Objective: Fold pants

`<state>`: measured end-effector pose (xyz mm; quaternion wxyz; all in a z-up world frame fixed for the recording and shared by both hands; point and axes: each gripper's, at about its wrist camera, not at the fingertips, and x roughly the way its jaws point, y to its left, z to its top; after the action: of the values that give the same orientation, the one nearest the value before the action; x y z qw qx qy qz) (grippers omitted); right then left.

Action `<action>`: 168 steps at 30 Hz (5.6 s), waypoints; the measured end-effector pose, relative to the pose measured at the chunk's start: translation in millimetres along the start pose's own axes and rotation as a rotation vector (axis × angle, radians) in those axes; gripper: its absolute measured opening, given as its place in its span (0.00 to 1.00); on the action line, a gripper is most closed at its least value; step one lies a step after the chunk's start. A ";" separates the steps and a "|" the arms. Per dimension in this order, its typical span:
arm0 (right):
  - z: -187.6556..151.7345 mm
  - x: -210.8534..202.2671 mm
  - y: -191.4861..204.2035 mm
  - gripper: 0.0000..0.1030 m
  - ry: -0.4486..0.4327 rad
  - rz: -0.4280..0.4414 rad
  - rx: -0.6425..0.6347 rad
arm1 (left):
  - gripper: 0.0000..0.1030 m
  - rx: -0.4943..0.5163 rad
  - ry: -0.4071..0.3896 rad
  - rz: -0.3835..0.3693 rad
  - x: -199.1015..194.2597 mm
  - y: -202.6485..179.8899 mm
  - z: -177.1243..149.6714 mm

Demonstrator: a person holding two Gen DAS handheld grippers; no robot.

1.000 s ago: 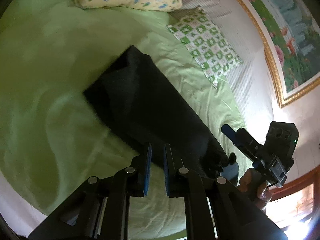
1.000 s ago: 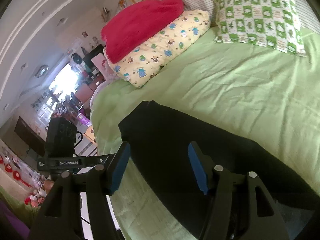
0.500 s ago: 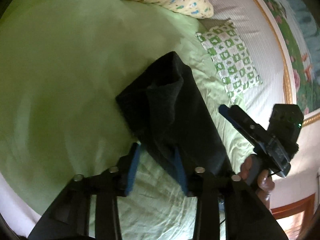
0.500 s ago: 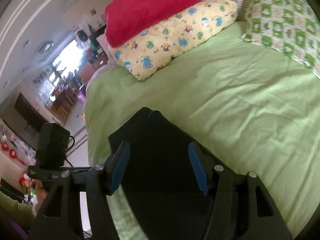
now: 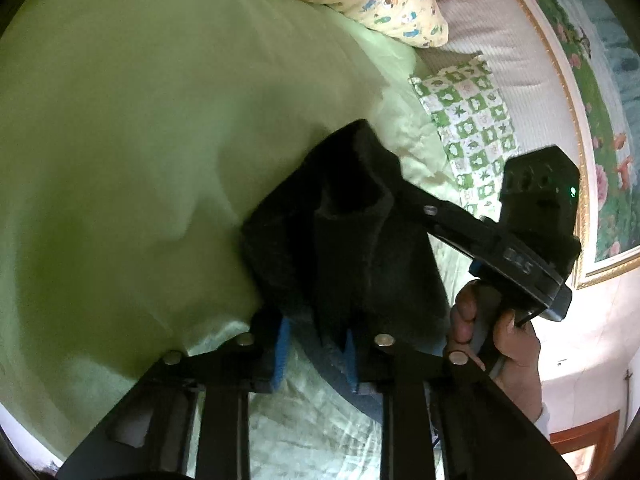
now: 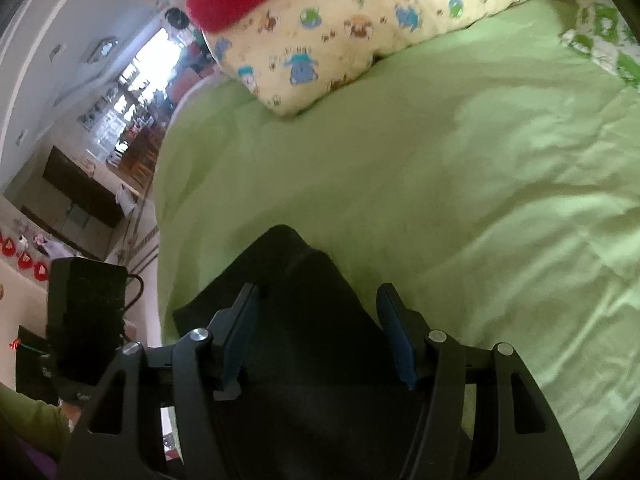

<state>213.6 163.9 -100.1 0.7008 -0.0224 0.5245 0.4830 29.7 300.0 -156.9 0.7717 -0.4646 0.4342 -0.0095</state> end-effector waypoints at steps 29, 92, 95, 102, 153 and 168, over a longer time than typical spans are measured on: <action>-102.4 -211.7 7.6 0.22 -0.489 0.091 0.083 | 0.12 0.429 -0.021 -0.141 -50.2 -190.2 -63.6; -392.0 -328.9 -36.3 0.78 -0.835 -0.353 0.672 | 0.59 0.802 0.206 -0.166 61.1 -270.8 -213.0; -392.0 -324.2 -29.4 0.79 -0.826 -0.366 0.676 | 0.63 0.765 0.191 -0.158 55.7 -261.3 -199.8; -397.4 -317.8 -22.0 0.82 -0.837 -0.364 0.712 | 0.64 0.721 0.157 -0.129 47.3 -246.4 -177.4; -401.9 -264.2 -65.6 0.65 -0.712 -0.186 0.790 | 0.47 0.584 0.314 -0.094 135.4 -198.0 -132.3; -381.0 -280.3 -26.8 0.43 -0.753 -0.179 0.716 | 0.30 0.654 0.211 -0.127 73.2 -221.2 -135.3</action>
<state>-34.7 -238.5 -71.7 0.8431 0.3487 0.3644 0.1864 69.5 47.8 -70.8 0.8283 -0.2154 0.4560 -0.2439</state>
